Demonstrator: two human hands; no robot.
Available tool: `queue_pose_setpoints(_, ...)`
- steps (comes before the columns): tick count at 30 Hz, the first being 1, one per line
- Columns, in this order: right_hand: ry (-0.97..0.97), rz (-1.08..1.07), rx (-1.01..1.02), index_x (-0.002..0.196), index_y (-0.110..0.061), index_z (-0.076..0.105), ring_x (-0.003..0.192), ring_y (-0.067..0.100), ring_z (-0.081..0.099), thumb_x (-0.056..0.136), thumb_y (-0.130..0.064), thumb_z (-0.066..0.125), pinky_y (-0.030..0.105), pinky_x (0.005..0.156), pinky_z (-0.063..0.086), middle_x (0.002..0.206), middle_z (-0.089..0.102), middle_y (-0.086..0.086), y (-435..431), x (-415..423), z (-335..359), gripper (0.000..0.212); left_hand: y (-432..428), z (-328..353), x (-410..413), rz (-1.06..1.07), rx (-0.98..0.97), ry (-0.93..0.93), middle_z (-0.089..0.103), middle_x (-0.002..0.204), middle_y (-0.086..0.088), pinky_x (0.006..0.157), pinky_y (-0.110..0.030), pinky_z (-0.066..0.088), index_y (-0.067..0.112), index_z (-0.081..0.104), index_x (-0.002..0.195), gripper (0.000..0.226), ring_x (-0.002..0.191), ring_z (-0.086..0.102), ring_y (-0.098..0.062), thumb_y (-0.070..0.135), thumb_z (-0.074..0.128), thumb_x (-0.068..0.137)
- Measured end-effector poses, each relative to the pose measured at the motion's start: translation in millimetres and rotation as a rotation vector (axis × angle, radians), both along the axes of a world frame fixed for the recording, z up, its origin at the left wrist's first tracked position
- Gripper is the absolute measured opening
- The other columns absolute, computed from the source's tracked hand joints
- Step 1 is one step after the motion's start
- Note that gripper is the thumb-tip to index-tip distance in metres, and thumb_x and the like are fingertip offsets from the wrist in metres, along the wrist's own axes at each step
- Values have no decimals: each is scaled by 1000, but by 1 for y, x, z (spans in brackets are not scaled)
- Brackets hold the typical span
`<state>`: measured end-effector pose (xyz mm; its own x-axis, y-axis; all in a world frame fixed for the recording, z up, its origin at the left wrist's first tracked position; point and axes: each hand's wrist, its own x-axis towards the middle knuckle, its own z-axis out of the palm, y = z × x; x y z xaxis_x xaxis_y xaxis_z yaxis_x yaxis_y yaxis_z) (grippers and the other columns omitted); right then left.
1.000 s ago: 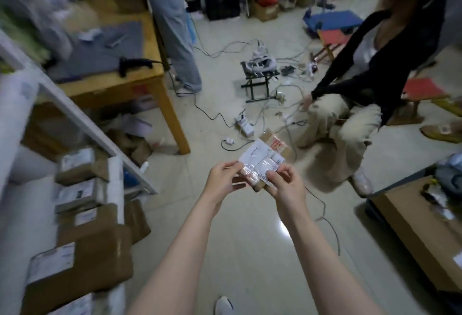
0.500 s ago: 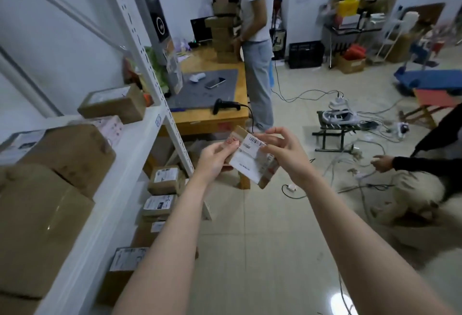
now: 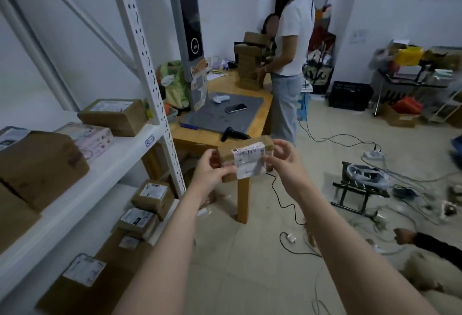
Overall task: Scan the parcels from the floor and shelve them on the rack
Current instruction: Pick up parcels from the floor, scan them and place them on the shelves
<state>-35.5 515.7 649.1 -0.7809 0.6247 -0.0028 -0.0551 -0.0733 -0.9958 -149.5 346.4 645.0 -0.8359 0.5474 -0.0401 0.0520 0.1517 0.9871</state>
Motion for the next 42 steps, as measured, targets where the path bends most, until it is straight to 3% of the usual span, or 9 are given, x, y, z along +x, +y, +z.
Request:
queue_pose_setpoints(3,44,56,37,125,-10,54,111,27,65,87,10,61,40,87,57,120,67,11,15,-28,6,43,11,5,-17,79,-9,184,65,107,10,76,-12,49,18,55,112,47,99,60,-1,4,84,77)
queue_pose_setpoints(9,31,105,-58,114,-21,62,102,20,67,93,5,53,29,77,58,113,68,5,34,-90,2,35,30,-12,-63,222,-10,327,64,107,12,79,-9,50,21,54,110,50,100,61,6,8,87,74)
queue_pose_setpoints(13,-42,124,-28,115,-22,67,104,20,68,95,-2,54,37,85,59,115,70,2,54,-140,-21,31,48,-29,-105,287,-31,153,67,105,12,69,-10,50,30,56,105,41,95,63,2,14,84,79)
queue_pose_setpoints(17,-104,33,-96,121,-11,64,91,7,67,97,-1,55,16,58,54,117,64,-1,85,-198,-42,28,67,-58,-163,434,-30,-37,67,108,3,78,-26,54,24,55,105,36,100,66,-16,18,82,82)
queue_pose_setpoints(22,-218,-147,-74,116,-15,68,112,20,61,94,-1,58,43,98,53,112,66,-5,131,-260,-87,28,88,-80,-228,541,-23,-241,64,111,-5,83,-44,61,17,51,106,38,97,64,-23,15,81,83)
queue_pose_setpoints(29,-359,-221,-10,106,-22,66,109,23,62,94,-6,58,47,98,52,114,66,1,160,-340,-127,22,118,-78,-287,589,23,-351,59,114,-3,78,-44,62,10,46,124,47,104,59,-23,13,76,88)
queue_pose_setpoints(33,-442,-165,80,123,-15,63,115,22,58,95,-4,57,38,101,50,121,62,1,179,-388,-140,31,137,-79,-316,581,14,-366,65,118,-4,74,-44,64,10,51,127,49,107,63,-24,16,78,86)
queue_pose_setpoints(38,-626,-18,184,134,-9,55,92,18,57,95,-5,57,35,87,54,110,60,5,205,-439,-167,39,160,-71,-349,625,26,-365,67,121,-5,74,-43,64,11,52,126,47,108,65,-22,16,78,87)
queue_pose_setpoints(42,-838,183,375,115,-16,60,78,20,61,94,-17,59,34,68,56,84,58,1,227,-468,-196,21,177,-62,-370,689,47,-375,64,117,-1,81,-45,62,16,49,119,42,110,63,-23,14,76,88)
